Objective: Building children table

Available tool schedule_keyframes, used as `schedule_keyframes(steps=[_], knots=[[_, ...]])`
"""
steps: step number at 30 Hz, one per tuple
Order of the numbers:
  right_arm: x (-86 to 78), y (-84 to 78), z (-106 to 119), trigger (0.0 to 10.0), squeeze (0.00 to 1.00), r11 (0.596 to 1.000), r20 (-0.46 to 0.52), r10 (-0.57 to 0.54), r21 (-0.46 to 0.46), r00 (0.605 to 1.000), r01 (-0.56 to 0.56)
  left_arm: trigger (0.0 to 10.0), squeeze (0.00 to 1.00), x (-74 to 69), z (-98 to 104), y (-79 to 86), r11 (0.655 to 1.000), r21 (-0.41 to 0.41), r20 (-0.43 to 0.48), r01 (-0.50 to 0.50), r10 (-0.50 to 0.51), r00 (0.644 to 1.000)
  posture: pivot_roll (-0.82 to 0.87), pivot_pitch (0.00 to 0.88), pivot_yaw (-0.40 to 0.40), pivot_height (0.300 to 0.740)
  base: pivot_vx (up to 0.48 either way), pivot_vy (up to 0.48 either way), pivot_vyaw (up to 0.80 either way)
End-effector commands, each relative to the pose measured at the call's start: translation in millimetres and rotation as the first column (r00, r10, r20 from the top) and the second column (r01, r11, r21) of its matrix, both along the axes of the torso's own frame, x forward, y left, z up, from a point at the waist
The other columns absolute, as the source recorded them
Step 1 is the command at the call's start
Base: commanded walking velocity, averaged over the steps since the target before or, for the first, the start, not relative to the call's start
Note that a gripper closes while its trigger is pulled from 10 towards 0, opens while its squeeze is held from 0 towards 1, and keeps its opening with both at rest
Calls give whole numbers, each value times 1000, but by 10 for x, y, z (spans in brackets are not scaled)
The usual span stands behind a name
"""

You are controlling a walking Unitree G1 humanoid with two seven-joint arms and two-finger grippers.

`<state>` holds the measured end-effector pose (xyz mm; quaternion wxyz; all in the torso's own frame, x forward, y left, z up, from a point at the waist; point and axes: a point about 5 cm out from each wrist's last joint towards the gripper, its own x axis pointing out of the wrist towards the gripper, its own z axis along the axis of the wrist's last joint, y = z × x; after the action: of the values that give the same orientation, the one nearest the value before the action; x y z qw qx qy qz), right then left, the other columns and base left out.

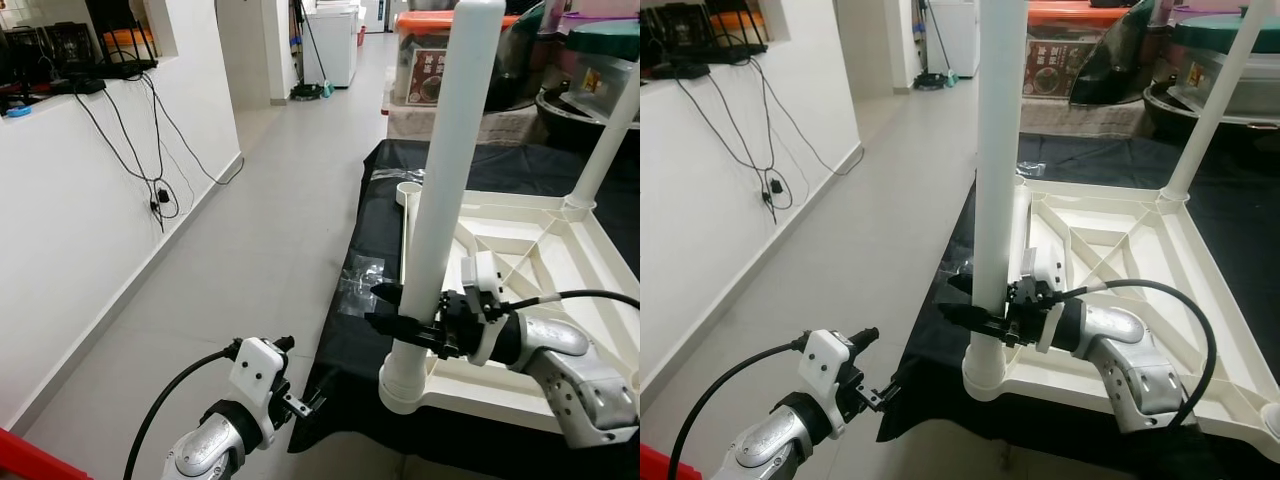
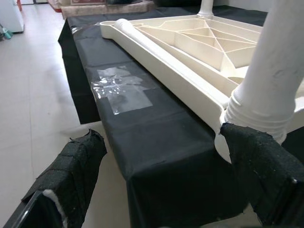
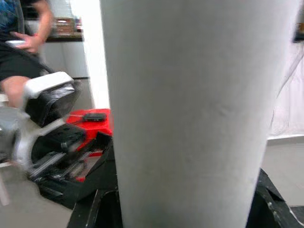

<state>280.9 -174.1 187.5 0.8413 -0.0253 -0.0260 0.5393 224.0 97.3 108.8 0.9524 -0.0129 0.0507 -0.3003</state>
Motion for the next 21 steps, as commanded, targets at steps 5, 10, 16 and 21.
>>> schedule_keyframes(steps=[5,10,16,21], knots=[[243,-77,-187,0,0,950,-30,-312,-26,950,311,10000,0,26,-14,41,1000,22,0,-15,15,1000,76,5,14,740,0,0,0],[422,-174,-208,0,0,857,-36,-515,-17,856,515,10000,0,28,-10,37,1000,22,1,-16,16,1000,78,8,12,740,0,0,0],[522,-232,-216,0,0,758,-36,-653,-20,757,652,10000,0,25,-6,35,1000,22,2,-19,19,1000,80,10,7,740,0,0,0],[595,-453,-298,0,0,257,-65,-965,-42,254,966,10000,0,19,-2,33,1000,23,2,-18,18,1000,78,18,7,740,0,0,0]])
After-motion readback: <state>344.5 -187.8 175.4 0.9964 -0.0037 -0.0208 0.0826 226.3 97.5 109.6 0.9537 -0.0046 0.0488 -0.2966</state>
